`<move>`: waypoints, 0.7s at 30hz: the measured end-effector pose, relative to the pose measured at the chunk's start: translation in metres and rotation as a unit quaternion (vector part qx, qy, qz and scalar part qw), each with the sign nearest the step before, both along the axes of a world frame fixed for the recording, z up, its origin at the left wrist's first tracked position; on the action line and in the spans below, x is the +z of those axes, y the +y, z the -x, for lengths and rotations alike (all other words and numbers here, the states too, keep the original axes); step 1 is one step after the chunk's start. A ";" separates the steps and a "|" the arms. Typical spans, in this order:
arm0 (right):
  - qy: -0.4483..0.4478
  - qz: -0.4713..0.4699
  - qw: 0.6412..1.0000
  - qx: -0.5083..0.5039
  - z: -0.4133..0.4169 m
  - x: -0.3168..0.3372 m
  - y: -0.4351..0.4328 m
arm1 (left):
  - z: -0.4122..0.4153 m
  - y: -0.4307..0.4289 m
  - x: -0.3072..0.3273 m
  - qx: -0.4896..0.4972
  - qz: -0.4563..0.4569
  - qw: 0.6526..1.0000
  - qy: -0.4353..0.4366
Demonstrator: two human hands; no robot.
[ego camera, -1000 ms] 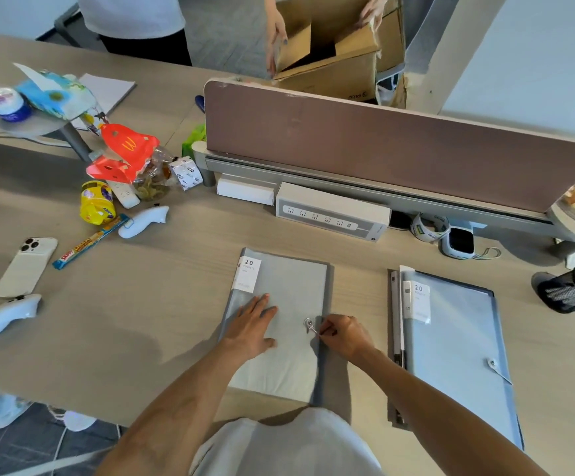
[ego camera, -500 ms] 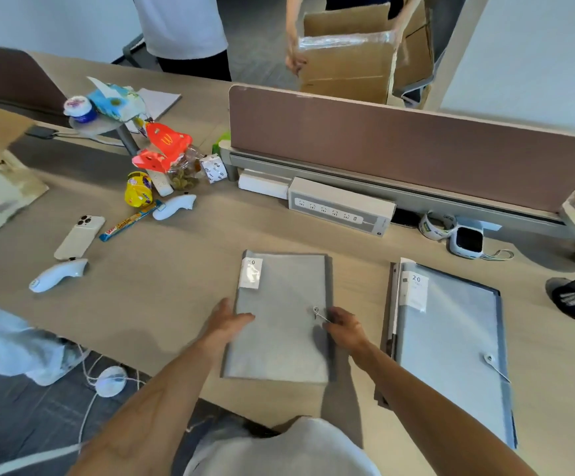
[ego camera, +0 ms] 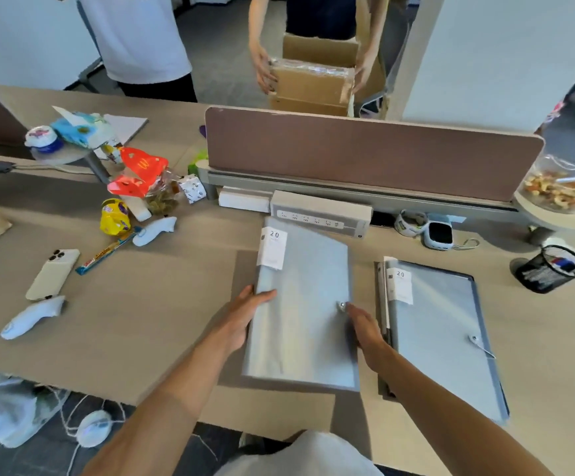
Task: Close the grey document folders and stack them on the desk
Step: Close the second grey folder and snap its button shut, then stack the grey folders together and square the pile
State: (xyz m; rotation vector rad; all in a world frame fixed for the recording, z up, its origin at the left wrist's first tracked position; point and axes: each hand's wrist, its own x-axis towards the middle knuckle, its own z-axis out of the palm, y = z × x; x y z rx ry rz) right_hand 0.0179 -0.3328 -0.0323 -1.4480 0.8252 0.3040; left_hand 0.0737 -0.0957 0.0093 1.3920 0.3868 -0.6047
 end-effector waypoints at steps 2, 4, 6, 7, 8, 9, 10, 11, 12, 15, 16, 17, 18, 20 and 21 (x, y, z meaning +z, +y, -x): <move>-0.025 0.027 0.998 -0.055 -0.003 0.010 -0.002 | -0.010 -0.008 0.008 -0.025 0.028 0.999 -0.015; -0.063 0.083 0.990 -0.095 -0.002 0.021 -0.009 | -0.020 -0.019 0.008 -0.039 0.031 0.998 -0.036; -0.082 0.126 0.979 -0.136 0.006 0.028 -0.019 | -0.028 -0.033 0.005 -0.058 0.026 0.996 -0.060; -0.084 0.149 0.973 -0.153 0.014 0.031 -0.028 | -0.030 -0.044 0.003 -0.075 0.021 0.995 -0.068; -0.084 0.173 0.968 -0.164 0.023 0.034 -0.037 | -0.030 -0.056 0.001 -0.095 0.019 0.993 -0.071; -0.082 0.192 0.963 -0.171 0.032 0.037 -0.045 | -0.029 -0.067 0.000 -0.114 0.016 0.991 -0.073; -0.077 0.209 0.957 -0.185 0.044 0.038 -0.055 | -0.026 -0.082 -0.002 -0.135 0.015 0.988 -0.068; -0.072 0.221 0.952 -0.199 0.055 0.040 -0.065 | -0.023 -0.097 -0.003 -0.156 0.017 0.986 -0.064; -0.065 0.234 0.946 -0.215 0.065 0.042 -0.075 | -0.019 -0.112 -0.004 -0.179 0.016 0.982 -0.062; -0.050 0.261 0.925 -0.270 0.090 0.049 -0.102 | -0.005 -0.153 -0.003 -0.228 -0.004 0.971 -0.068; -0.057 0.261 0.922 -0.281 0.096 0.048 -0.113 | -0.001 -0.165 -0.002 -0.239 -0.010 0.968 -0.073; -0.064 0.257 0.922 -0.283 0.099 0.048 -0.123 | 0.003 -0.175 0.000 -0.251 -0.020 0.964 -0.080; -0.067 0.256 0.923 -0.281 0.101 0.045 -0.135 | 0.007 -0.185 0.002 -0.263 -0.030 0.960 -0.087; -0.062 0.259 0.926 -0.269 0.101 0.039 -0.158 | 0.013 -0.204 0.003 -0.273 -0.054 0.955 -0.106; -0.057 0.258 0.927 -0.265 0.099 0.038 -0.164 | 0.014 -0.210 0.003 -0.276 -0.064 0.952 -0.115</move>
